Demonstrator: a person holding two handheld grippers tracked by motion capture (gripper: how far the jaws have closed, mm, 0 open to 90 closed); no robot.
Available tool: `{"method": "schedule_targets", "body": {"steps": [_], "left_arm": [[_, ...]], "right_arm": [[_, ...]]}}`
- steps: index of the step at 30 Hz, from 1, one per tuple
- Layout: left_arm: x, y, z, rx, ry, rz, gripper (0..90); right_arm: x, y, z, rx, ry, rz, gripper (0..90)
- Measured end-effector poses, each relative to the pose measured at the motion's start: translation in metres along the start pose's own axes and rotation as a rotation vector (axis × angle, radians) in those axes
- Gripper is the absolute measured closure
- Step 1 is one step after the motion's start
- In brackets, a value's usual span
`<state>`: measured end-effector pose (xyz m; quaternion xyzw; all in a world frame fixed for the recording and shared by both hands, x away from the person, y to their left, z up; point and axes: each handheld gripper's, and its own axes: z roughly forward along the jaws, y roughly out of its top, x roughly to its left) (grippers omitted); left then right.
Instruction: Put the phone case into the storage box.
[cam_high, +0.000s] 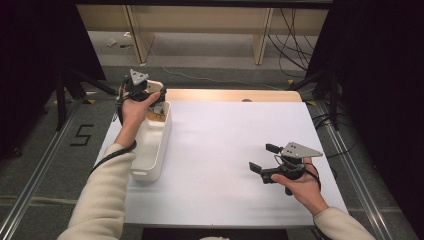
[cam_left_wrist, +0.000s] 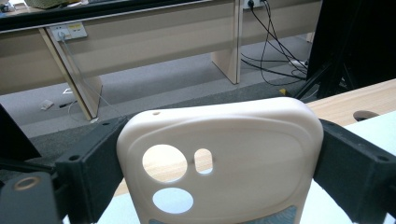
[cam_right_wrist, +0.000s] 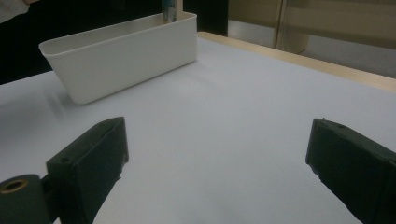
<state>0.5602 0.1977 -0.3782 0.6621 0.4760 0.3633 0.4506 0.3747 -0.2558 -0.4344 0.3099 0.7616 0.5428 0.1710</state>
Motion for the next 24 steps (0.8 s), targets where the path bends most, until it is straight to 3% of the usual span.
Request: {"method": "schedule_targets", "body": {"steps": [24], "left_arm": [[0.0020, -0.0094, 0.0096, 0.024, -0.001, -0.011, 9.2]], "right_arm": [[0.0001, -0.0002, 0.0002, 0.003, 0.002, 0.000, 7.0]]}}
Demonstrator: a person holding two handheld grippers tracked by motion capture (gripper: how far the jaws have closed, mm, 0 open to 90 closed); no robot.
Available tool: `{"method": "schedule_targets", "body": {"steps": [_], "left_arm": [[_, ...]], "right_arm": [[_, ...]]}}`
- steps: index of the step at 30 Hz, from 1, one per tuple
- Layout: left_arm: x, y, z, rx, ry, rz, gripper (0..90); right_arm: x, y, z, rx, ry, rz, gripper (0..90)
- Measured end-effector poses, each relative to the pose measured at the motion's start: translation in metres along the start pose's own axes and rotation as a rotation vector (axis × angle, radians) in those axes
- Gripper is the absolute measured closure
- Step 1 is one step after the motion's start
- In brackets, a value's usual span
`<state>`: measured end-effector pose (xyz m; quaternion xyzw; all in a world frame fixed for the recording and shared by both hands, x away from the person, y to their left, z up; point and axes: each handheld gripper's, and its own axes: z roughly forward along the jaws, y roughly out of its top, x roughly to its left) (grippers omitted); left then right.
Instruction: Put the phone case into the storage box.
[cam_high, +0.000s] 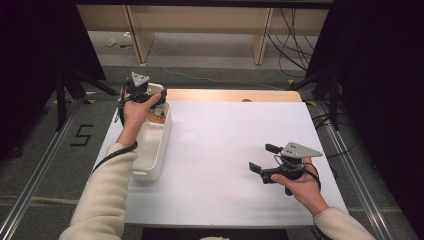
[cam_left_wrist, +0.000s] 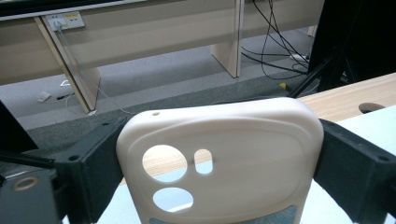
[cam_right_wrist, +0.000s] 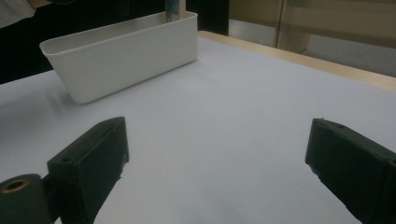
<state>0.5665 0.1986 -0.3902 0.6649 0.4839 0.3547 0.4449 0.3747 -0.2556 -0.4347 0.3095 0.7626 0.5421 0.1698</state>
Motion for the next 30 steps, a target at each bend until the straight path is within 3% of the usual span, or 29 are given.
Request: {"method": "schedule_targets", "body": {"steps": [13, 30], "left_arm": [[-0.001, -0.002, 0.005, 0.017, -0.002, 0.009, 9.2], [0.000, -0.008, 0.013, 0.045, 0.010, -0.012, 8.9]], "right_arm": [[0.000, 0.000, 0.000, 0.001, 0.001, 0.000, 7.1], [0.000, 0.000, 0.000, 0.002, 0.000, -0.002, 7.1]]}}
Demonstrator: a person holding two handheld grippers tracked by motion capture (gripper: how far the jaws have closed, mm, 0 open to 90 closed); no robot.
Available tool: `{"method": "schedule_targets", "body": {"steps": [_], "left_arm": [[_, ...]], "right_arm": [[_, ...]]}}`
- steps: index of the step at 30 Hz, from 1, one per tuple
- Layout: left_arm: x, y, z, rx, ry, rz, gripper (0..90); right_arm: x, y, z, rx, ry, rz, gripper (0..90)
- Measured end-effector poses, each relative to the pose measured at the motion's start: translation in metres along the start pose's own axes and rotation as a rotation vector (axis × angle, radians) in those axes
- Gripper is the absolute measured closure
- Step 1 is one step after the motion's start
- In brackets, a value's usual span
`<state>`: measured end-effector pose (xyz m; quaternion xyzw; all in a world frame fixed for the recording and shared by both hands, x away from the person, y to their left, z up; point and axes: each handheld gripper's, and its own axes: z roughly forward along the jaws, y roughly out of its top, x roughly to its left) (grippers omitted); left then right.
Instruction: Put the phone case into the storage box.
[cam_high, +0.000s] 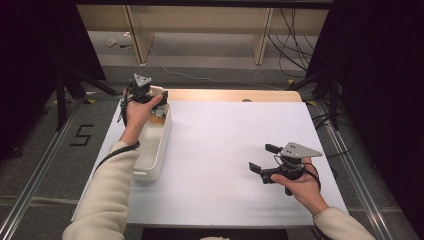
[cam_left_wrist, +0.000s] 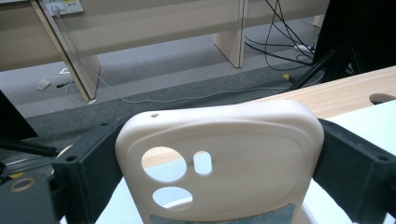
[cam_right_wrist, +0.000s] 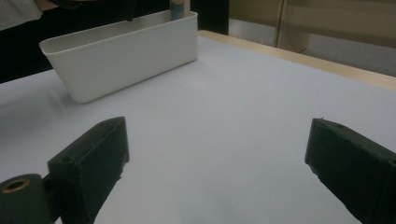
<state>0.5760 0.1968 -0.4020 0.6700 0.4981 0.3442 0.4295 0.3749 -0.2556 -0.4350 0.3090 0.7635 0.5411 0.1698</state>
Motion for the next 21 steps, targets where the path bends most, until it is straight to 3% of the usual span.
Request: {"method": "schedule_targets", "body": {"steps": [11, 21], "left_arm": [[-0.0003, 0.0010, 0.0021, 0.004, -0.004, -0.001, 8.4], [0.0022, 0.0015, 0.0047, 0.007, -0.012, -0.030, 7.4]], "right_arm": [[0.0000, -0.0001, 0.0001, 0.001, -0.001, 0.001, 7.1], [0.0000, -0.0002, 0.0002, 0.003, -0.004, 0.000, 7.0]]}}
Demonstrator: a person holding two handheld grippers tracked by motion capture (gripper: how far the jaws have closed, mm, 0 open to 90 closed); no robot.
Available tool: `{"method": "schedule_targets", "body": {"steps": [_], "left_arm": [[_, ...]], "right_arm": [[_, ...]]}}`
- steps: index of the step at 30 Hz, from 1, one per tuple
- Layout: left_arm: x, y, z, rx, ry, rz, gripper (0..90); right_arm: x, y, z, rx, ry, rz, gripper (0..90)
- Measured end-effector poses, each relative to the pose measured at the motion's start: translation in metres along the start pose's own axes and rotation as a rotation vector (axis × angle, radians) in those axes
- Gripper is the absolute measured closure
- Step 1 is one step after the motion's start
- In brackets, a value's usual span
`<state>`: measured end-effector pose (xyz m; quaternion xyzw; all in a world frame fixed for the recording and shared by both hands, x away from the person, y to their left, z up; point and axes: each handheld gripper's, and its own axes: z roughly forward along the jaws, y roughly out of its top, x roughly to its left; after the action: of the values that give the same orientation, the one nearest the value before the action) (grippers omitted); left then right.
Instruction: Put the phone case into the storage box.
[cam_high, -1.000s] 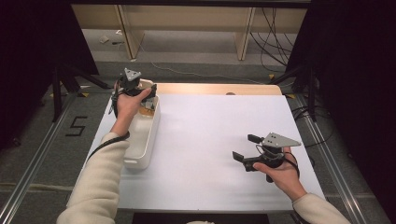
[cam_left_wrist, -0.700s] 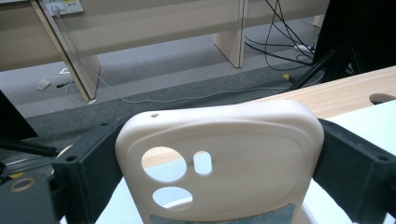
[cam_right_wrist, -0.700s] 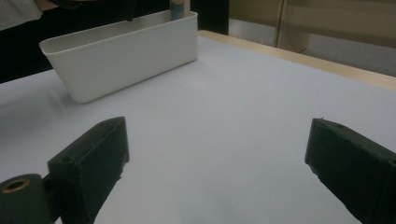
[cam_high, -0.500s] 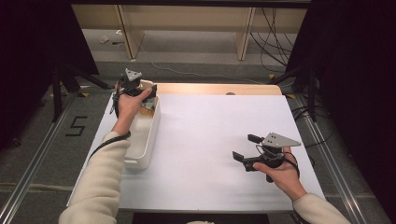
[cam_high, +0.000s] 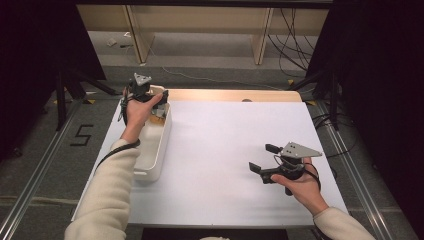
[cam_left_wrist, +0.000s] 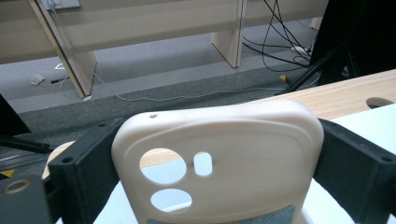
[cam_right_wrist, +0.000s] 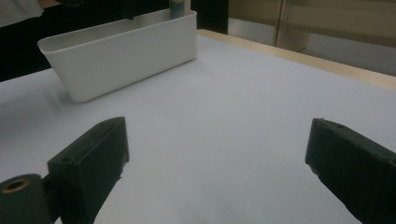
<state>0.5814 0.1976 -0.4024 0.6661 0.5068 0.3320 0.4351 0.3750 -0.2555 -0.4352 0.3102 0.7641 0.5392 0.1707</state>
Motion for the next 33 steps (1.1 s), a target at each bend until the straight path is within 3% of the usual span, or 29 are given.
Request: {"method": "schedule_targets", "body": {"steps": [14, 33], "left_arm": [[-0.002, 0.003, 0.004, 0.019, 0.002, 0.013, 1.1], [-0.007, 0.015, 0.004, -0.017, 0.000, 0.046, 0.0]], "right_arm": [[0.000, 0.000, 0.000, 0.000, -0.001, 0.000, 6.9], [0.000, 0.000, 0.001, 0.001, 0.001, 0.002, 6.9]]}}
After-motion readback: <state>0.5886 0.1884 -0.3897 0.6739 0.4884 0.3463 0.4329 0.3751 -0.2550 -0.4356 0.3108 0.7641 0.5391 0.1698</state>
